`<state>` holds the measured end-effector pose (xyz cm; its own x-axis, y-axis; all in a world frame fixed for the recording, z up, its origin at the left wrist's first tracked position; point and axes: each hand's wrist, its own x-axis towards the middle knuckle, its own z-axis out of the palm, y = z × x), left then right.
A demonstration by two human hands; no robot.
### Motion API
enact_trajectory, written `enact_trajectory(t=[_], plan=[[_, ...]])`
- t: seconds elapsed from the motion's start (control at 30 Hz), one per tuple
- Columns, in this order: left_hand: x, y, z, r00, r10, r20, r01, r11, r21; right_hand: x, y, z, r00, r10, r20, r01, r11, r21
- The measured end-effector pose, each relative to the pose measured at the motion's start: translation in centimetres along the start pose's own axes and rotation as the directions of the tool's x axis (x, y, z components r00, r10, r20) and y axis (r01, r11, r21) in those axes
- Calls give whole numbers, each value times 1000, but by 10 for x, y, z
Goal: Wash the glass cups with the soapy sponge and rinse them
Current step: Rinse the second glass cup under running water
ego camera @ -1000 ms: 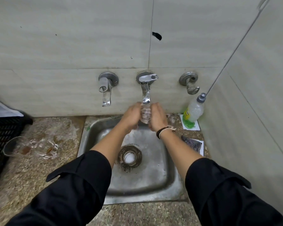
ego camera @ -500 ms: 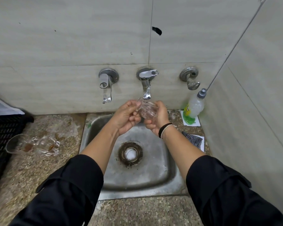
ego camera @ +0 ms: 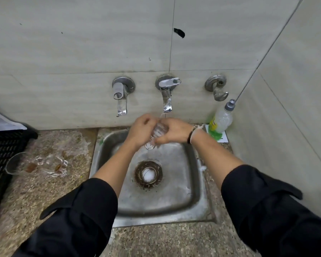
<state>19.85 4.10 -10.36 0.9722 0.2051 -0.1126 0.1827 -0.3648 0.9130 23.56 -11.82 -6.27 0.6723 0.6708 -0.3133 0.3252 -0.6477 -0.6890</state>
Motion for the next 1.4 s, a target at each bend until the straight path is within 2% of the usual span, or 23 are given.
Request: enact_trajectory(t=[0.03, 0.1, 0.2, 0.27, 0.3, 0.37, 0.4, 0.43, 0.47, 0.5, 0.6, 0.67, 0.7, 0.73, 0.83, 0.9, 1.0, 1.13, 1.2, 1.23, 1.3, 1.37, 1.4], plan=[[2, -1, 0, 995, 82, 51, -86, 994, 71, 2, -4, -6, 988, 17, 152, -32, 994, 100], [2, 2, 1, 993, 111, 28, -112, 994, 4, 8, -11, -12, 972, 19, 234, -98, 939, 329], [1, 5, 9, 977, -35, -209, -3, 984, -178, 17, -13, -5, 996, 84, 13, -84, 937, 339], [1, 0, 14, 960, -188, -209, 114, 940, -322, 22, -8, 5, 988, 107, -109, -64, 938, 340], [1, -4, 16, 953, -237, -191, 144, 904, -402, 24, -6, 9, 983, 103, -152, -32, 910, 413], [3, -13, 19, 954, -231, -190, 126, 886, -446, 28, -4, 13, 953, 176, -248, 42, 733, 679], [1, -14, 20, 960, -192, -205, 96, 910, -404, 33, -3, 12, 917, 276, -289, 60, 619, 783], [-3, -12, 21, 964, -148, -222, 62, 933, -355, 39, -1, 11, 866, 381, -325, 73, 546, 835], [-6, -9, 22, 964, -121, -239, 42, 949, -311, 41, -2, 11, 826, 460, -326, 35, 535, 844], [-8, -4, 24, 963, -94, -252, 18, 957, -289, 45, 1, 12, 819, 491, -298, -2, 522, 853], [-8, 0, 23, 958, -76, -278, 2, 966, -259, 34, -2, 14, 923, 383, -21, -143, 394, 908], [-5, -4, 20, 966, -86, -243, 14, 959, -284, 23, -4, 13, 969, 247, -3, -115, 463, 879], [-5, -6, 19, 970, -106, -220, 32, 949, -314, 23, -4, 14, 971, 234, -52, -76, 507, 859], [-5, -4, 20, 975, -124, -183, 49, 929, -366, 22, -6, 14, 950, 283, -133, -52, 562, 826], [-5, 5, 28, 981, -166, -96, 100, 871, -481, 33, -6, 17, 782, 491, -383, -105, 710, 696], [-1, 5, 29, 973, -196, -118, 113, 860, -498, 41, 0, 22, 750, 501, -432, -166, 774, 611], [2, 1, 23, 955, -273, -118, 151, 786, -599, 46, 8, 29, 827, 440, -350, -178, 795, 580], [-3, 0, 24, 891, -449, -68, 225, 566, -793, 38, 1, 31, 943, 246, -223, -2, 676, 737], [-5, -3, 30, 898, -437, -44, 227, 548, -805, 31, -1, 32, 955, 218, -199, 1, 670, 743], [-6, -6, 34, 903, -429, -33, 225, 537, -813, 30, -3, 34, 929, 268, -256, -25, 735, 677], [-12, -4, 43, 901, -433, -22, 216, 492, -843, 33, -7, 43, 810, 360, -462, -106, 866, 489], [-15, -3, 49, 912, -408, -39, 160, 443, -882, 37, -13, 53, 733, 388, -559, -118, 882, 457], [-14, -2, 49, 912, -407, -56, 134, 423, -896, 38, -17, 56, 738, 407, -537, -109, 859, 500]])
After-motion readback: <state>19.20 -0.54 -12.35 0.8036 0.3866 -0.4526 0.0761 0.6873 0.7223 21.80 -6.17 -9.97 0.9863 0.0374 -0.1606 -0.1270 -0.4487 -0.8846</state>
